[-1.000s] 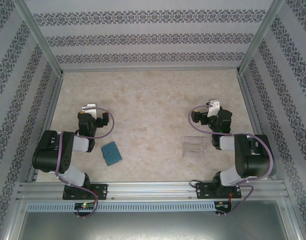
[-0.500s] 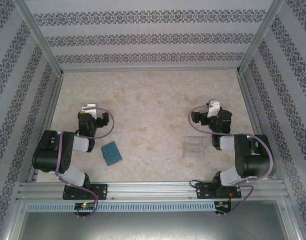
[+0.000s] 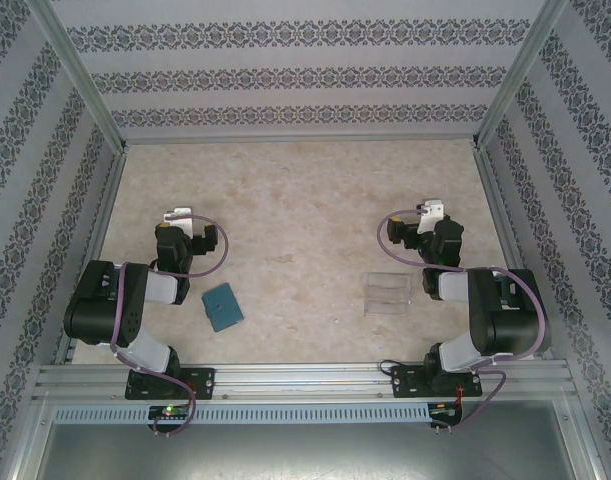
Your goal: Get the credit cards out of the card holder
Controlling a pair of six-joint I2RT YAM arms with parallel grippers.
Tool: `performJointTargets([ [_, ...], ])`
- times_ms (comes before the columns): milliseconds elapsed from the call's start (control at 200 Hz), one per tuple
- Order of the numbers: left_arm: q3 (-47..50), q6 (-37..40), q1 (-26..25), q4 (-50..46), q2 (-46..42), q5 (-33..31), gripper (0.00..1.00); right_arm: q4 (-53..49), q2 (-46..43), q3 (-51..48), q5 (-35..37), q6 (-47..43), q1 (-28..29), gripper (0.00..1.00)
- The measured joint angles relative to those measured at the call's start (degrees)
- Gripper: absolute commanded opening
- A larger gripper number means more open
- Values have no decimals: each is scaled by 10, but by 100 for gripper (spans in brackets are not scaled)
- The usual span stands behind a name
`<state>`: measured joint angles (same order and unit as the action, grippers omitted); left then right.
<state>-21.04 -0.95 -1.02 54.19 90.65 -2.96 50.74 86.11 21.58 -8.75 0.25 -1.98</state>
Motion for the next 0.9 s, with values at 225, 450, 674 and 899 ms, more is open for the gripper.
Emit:
performJointTargets([
  [225,0,6,0,0,0,9,100,-36,-4,6,9,-2,11,98],
  [450,0,6,0,-36,-53,10,100,-108,-34,43,19,-6,23,98],
  [674,-43,-5,0,-150,-126,-16,100,-208,-62,83,43,-3,27,97],
  [899,-97,-59,0,-289,-190,-24,100,-328,-103,128,57,20,45,96],
])
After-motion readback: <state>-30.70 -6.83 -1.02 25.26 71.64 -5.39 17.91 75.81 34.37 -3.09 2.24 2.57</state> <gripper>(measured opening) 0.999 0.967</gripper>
